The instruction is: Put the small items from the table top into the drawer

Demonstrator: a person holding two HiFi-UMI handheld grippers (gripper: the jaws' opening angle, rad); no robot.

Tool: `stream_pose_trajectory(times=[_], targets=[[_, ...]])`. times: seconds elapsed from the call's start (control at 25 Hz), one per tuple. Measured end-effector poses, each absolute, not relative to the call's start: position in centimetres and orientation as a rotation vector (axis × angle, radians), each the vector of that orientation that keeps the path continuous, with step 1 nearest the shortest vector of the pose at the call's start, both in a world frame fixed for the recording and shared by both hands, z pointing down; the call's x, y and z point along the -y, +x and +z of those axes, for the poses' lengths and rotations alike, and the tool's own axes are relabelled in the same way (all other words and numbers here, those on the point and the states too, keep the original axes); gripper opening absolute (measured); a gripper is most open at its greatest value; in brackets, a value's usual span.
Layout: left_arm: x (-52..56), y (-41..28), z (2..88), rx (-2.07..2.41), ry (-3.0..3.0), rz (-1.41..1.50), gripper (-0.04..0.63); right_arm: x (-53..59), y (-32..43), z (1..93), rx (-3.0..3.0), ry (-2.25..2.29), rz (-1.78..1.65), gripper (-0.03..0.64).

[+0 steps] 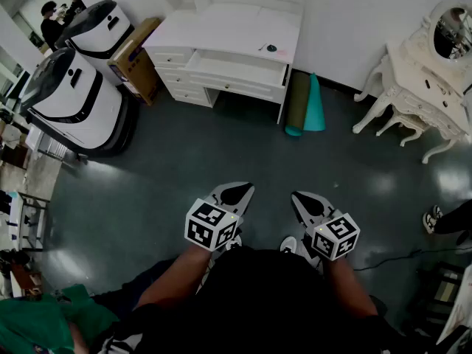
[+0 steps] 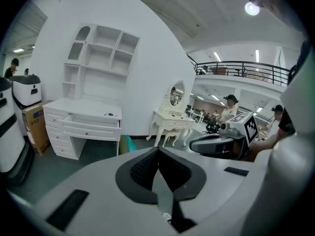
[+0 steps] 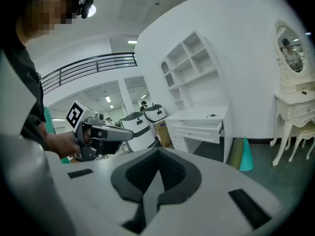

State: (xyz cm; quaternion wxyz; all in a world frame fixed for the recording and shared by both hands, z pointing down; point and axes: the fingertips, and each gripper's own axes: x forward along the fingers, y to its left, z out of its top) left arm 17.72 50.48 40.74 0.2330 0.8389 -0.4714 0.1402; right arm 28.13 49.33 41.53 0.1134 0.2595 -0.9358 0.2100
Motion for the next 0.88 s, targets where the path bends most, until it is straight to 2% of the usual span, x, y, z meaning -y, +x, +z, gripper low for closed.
stream_pose_trajectory(times=[0.88], targets=[[-50.6,16.2,40.8,1.289,2.313,0.376,0.011,-49.1,27.0,41.2,2.775,0.808,0.701,0.028]])
